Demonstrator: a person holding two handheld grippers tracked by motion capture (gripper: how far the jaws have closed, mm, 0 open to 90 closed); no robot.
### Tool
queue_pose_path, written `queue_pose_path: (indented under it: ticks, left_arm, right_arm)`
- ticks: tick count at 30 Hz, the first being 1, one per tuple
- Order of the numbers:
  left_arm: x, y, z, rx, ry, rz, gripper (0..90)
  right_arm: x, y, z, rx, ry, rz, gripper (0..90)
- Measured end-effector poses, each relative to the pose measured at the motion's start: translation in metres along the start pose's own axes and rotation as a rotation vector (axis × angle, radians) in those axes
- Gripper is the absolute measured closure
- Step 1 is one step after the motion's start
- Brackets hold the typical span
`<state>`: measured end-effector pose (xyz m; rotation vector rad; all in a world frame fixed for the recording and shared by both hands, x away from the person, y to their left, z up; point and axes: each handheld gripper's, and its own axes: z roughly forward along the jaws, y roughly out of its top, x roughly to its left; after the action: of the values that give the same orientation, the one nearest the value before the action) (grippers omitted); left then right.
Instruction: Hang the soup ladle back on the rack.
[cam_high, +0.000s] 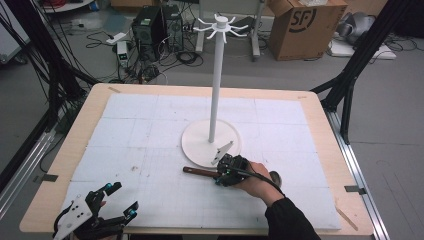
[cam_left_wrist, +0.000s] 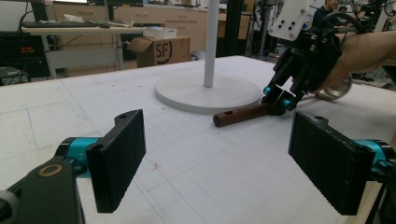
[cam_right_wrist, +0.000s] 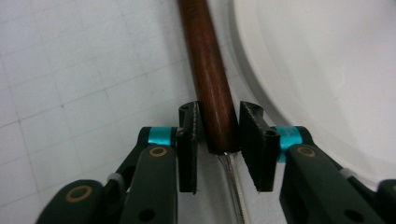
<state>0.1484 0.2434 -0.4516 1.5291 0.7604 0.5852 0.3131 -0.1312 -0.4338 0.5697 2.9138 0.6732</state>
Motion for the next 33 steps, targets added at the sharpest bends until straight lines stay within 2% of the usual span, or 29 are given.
queue_pose_path:
  ticks: [12, 17, 23, 30, 31, 33]
  left_arm:
    - [0.0, 0.0, -0.001, -0.001, 0.001, 0.002, 19.4]
    - [0.0, 0.0, -0.001, -0.003, 0.002, -0.001, 19.5]
    - [0.001, 0.0, -0.002, -0.002, 0.003, 0.0, 19.5]
    - [0.0, 0.0, -0.001, -0.001, 0.005, 0.001, 19.5]
    - [0.0, 0.0, -0.001, -0.002, 0.006, 0.0, 19.5]
    - [0.0, 0.0, -0.001, -0.002, 0.006, 0.001, 19.5]
  right_arm:
    - [-0.001, 0.001, 0.0, 0.009, 0.018, 0.009, 74.0]
    - [0.004, 0.003, -0.001, 0.019, -0.017, -0.028, 74.3]
    - [0.006, 0.0, -0.007, -0.029, -0.039, -0.042, 74.3]
    - [0.0, -0.007, -0.026, -0.137, -0.048, -0.004, 74.2]
    - [-0.001, -0.008, -0.029, -0.151, -0.037, 0.001, 74.2]
    - [-0.003, -0.011, -0.035, -0.19, -0.057, 0.009, 74.2]
